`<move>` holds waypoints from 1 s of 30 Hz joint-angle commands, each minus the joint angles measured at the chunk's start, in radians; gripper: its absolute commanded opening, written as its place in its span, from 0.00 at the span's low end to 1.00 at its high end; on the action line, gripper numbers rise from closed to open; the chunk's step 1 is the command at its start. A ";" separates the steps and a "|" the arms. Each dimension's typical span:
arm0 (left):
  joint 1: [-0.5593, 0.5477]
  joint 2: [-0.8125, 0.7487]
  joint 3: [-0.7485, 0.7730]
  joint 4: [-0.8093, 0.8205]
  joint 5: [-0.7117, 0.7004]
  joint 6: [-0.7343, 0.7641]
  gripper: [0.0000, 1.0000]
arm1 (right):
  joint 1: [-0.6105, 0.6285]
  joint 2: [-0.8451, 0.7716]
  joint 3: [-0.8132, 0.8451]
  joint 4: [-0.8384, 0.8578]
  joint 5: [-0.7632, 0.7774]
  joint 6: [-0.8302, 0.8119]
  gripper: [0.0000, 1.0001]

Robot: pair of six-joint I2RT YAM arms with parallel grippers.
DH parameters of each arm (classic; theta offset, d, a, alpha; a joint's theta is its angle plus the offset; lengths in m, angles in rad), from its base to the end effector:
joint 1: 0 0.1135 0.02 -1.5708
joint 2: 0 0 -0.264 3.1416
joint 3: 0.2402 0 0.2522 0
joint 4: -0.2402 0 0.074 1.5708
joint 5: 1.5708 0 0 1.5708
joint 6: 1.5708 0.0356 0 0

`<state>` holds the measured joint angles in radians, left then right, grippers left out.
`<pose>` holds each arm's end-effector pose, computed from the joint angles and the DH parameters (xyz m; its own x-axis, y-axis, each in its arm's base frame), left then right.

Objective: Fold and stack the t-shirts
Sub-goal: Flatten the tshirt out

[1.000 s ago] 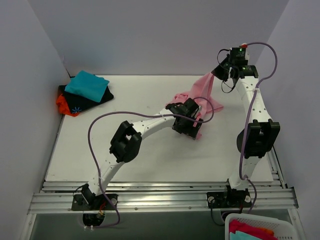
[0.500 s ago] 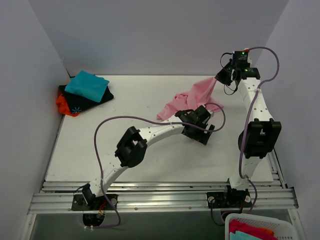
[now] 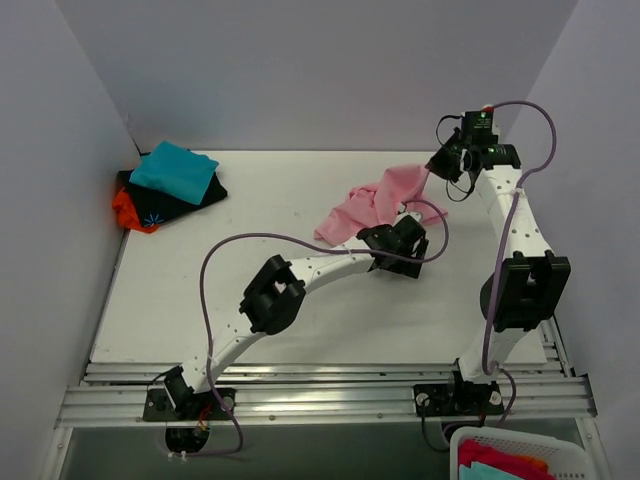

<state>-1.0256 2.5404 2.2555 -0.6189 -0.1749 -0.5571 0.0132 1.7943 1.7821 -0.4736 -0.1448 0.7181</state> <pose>0.2942 -0.4731 0.1659 -0.7615 0.2515 -0.5974 0.4519 0.8668 -0.2110 0.4207 0.0107 0.3769 -0.4441 0.6453 -0.6216 0.2013 0.7479 0.6326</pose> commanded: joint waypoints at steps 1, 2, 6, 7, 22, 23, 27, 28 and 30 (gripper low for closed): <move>0.002 0.121 -0.011 0.004 -0.021 -0.061 0.90 | 0.021 -0.082 -0.039 0.010 0.016 -0.026 0.00; 0.002 0.126 -0.023 0.008 -0.023 -0.075 0.82 | 0.021 -0.094 -0.046 0.009 0.019 -0.031 0.00; 0.002 0.112 -0.088 0.033 -0.037 -0.107 0.56 | 0.021 -0.118 -0.064 -0.002 0.036 -0.046 0.00; 0.002 0.106 -0.103 0.038 -0.040 -0.119 0.49 | 0.021 -0.121 -0.078 -0.002 0.036 -0.043 0.00; 0.036 -0.237 -0.407 -0.034 -0.164 -0.103 0.02 | 0.018 -0.144 -0.027 -0.010 0.070 -0.060 0.00; 0.039 -0.306 -0.504 -0.041 -0.173 -0.098 0.02 | 0.013 -0.145 -0.003 -0.016 0.077 -0.063 0.00; 0.070 -0.683 -0.615 -0.196 -0.228 -0.075 0.02 | 0.001 -0.177 0.089 -0.040 0.105 -0.081 0.00; 0.073 -0.734 -0.617 -0.232 -0.250 -0.066 0.02 | -0.002 -0.188 0.108 -0.042 0.108 -0.083 0.00; 0.073 -0.872 -0.581 -0.338 -0.271 -0.024 0.02 | -0.004 -0.234 0.114 -0.048 0.114 -0.088 0.00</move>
<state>-0.9607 1.9251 1.6100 -0.7841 -0.3637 -0.6399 0.0185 1.6691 1.8374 -0.5060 -0.0692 0.6582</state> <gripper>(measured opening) 0.044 0.008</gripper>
